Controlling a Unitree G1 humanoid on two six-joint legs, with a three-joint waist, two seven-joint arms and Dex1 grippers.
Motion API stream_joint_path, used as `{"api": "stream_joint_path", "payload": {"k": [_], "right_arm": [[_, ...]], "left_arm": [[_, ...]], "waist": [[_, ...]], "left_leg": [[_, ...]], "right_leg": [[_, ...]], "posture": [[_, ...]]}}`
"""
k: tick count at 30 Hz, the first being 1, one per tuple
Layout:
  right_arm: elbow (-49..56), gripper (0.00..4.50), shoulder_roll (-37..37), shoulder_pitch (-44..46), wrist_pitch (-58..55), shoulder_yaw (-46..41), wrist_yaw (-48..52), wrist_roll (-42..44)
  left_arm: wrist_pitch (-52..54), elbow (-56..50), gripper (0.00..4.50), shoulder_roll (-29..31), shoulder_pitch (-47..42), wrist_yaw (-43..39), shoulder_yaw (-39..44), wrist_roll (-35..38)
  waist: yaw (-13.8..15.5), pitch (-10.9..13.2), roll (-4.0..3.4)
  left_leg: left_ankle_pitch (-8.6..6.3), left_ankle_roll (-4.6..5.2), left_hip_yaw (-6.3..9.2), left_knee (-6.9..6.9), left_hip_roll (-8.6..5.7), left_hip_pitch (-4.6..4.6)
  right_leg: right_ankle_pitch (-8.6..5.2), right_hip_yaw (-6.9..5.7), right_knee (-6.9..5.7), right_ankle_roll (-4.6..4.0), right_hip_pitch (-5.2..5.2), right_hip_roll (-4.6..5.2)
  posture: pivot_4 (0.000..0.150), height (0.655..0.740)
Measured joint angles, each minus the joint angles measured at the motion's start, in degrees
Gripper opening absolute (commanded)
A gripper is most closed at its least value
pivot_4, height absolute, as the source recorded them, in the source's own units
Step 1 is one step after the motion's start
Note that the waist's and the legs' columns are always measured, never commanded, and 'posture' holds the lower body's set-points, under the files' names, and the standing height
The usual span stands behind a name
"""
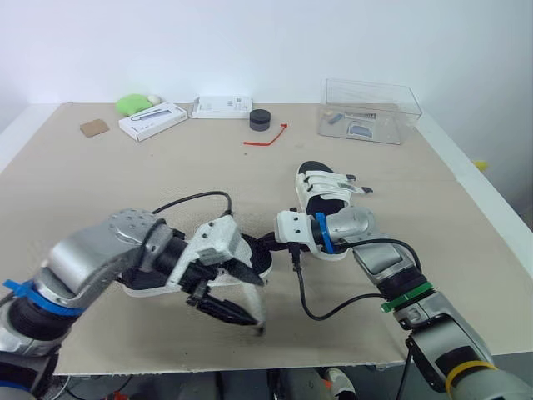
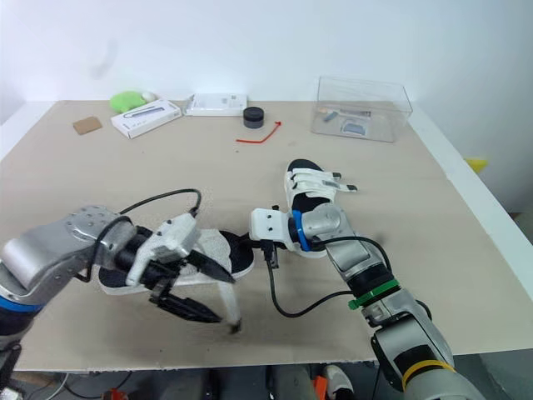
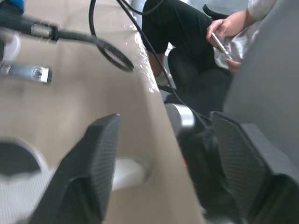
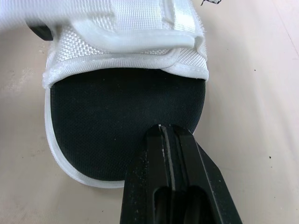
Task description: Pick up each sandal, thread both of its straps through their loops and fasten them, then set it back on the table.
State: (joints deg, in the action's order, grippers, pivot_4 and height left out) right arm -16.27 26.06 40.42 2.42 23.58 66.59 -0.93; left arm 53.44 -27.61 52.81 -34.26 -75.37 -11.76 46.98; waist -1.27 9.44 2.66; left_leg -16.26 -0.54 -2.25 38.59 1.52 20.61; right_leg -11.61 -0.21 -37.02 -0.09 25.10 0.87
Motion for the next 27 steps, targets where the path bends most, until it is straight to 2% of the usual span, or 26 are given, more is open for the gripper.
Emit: {"api": "stream_joint_path", "payload": {"k": [3,6,8,10,11,14,16,18,23,26,27], "right_arm": [[-0.30,0.00,-0.08,0.13,0.10,0.01,0.08,0.00],[-0.61,0.00,-0.41,0.31,0.33,0.12,0.14,0.00],[-0.81,0.00,-0.59,0.57,0.63,0.28,0.48,0.00],[-0.84,0.00,-0.61,0.55,0.73,0.28,0.57,0.01],[-0.90,0.00,-0.72,0.57,1.07,0.55,0.61,-0.01],[-0.98,0.00,-0.62,0.67,1.28,0.40,0.74,-0.01],[-1.34,0.00,-0.58,0.64,1.59,0.29,0.74,-0.01],[-1.63,0.00,-0.81,0.74,1.73,0.40,0.47,-0.05],[-2.23,0.00,-0.76,0.79,1.92,0.22,0.47,-0.28],[-2.52,0.00,-0.79,0.80,1.93,0.23,0.45,-0.40],[-2.72,0.00,-0.91,0.84,1.87,0.22,0.43,-0.47]], "left_arm": [[4.40,2.24,3.13,0.82,-1.65,-0.44,4.27,5.60],[11.88,8.80,3.13,2.75,-3.94,0.86,11.85,13.37],[16.70,10.73,3.13,3.75,-2.85,2.39,15.92,18.88],[18.71,10.91,3.13,4.56,-0.92,2.67,17.31,20.97],[20.90,8.75,3.13,5.65,7.40,3.96,21.10,23.82],[21.90,6.26,3.13,5.24,15.49,7.24,23.71,25.70],[21.31,3.73,3.13,0.27,22.62,15.48,27.58,29.64],[20.42,1.47,3.13,-2.61,29.11,21.65,29.17,32.03],[19.55,-5.86,3.13,-1.84,39.97,25.31,30.85,33.97],[17.26,-7.59,3.13,-1.98,41.93,25.42,28.18,30.08],[14.86,-7.23,3.13,-3.10,41.55,26.36,25.12,25.97]], "waist": [[-0.01,0.00,0.00],[-0.06,0.00,0.00],[-0.20,0.00,0.00],[-0.28,0.00,-0.01],[-0.64,0.00,-0.03],[-0.53,-0.01,0.05],[-0.47,-0.02,-0.09],[-0.46,-0.01,0.14],[-0.07,0.01,0.11],[-0.01,0.00,0.09],[0.03,-0.01,0.04]], "left_leg": [[0.00,0.00,0.00,0.01,0.02,-0.01],[0.00,0.00,0.00,0.00,0.02,-0.02],[-0.02,0.03,-0.01,-0.03,0.08,-0.02],[-0.03,0.05,-0.02,-0.04,0.13,-0.04],[-0.07,0.10,-0.08,-0.08,0.14,-0.06],[-0.08,0.09,0.00,-0.07,0.16,0.00],[-0.09,0.08,-0.06,-0.07,0.08,-0.08],[-0.07,0.05,-0.04,-0.05,0.15,-0.08],[0.01,-0.08,0.01,-0.06,0.12,-0.19],[0.04,-0.08,0.01,-0.07,0.12,-0.28],[0.04,-0.09,0.00,-0.07,0.11,-0.35]], "right_leg": [[0.01,0.00,0.00,0.01,-0.01,-0.01],[-0.01,0.00,-0.01,-0.01,0.01,-0.07],[-0.05,0.01,0.00,-0.07,0.03,-0.09],[-0.07,0.04,-0.03,-0.10,0.03,-0.07],[-0.11,0.14,-0.05,-0.13,0.06,-0.05],[-0.12,0.04,-0.06,-0.16,0.08,0.02],[-0.10,0.08,-0.11,-0.17,0.02,0.38],[-0.02,0.06,-0.08,-0.18,0.03,0.32],[-0.14,0.00,-0.11,-0.45,-0.03,0.29],[-0.15,0.00,-0.11,-0.51,-0.10,0.07],[-0.14,0.03,-0.10,-0.52,-0.16,0.03]], "posture": [[0.150,0.7400],[0.150,0.7400],[0.150,0.7400],[0.150,0.7400],[0.150,0.7400],[0.150,0.7400],[0.150,0.7400],[0.150,0.7400],[0.150,0.7400],[0.150,0.7400],[0.150,0.7400]]}}
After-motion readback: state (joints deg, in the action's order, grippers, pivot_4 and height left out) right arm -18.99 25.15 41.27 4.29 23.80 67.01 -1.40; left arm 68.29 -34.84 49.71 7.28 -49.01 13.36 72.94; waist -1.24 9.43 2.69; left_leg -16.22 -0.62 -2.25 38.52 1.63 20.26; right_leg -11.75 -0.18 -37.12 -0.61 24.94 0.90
